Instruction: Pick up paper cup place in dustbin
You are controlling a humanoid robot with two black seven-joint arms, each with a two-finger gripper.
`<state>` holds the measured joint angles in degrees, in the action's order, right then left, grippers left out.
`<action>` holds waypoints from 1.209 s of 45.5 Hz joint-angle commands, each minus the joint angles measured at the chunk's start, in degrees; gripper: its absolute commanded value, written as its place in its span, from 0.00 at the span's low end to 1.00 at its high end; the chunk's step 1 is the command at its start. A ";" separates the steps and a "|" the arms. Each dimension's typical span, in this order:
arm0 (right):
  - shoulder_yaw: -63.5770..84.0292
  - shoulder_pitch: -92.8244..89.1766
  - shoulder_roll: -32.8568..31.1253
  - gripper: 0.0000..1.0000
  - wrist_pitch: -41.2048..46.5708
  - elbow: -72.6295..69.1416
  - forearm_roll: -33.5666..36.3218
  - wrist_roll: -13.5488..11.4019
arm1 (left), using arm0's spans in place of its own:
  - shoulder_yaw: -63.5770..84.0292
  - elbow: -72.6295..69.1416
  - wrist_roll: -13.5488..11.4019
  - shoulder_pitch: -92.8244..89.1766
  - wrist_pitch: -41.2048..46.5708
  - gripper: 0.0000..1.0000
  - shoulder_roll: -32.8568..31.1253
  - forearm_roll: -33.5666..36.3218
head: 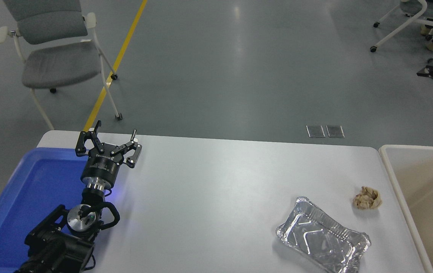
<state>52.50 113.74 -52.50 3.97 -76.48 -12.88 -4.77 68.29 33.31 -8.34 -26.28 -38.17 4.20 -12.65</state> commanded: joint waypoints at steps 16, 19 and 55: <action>20.54 19.76 29.20 1.00 13.42 -13.26 -0.66 4.94 | 0.00 0.00 -0.01 0.00 0.03 0.99 0.02 -0.01; 20.10 19.85 30.96 1.00 17.02 -13.88 -0.66 4.94 | 0.00 0.00 -0.01 0.00 0.03 0.99 0.02 -0.01; 22.12 22.75 33.42 1.00 35.76 -21.96 4.44 5.03 | 0.00 0.00 -0.01 0.00 0.03 0.99 0.02 -0.01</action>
<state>72.93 134.95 -19.01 37.50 -96.47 -9.60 0.28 68.29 33.31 -8.35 -26.28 -38.14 4.22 -12.65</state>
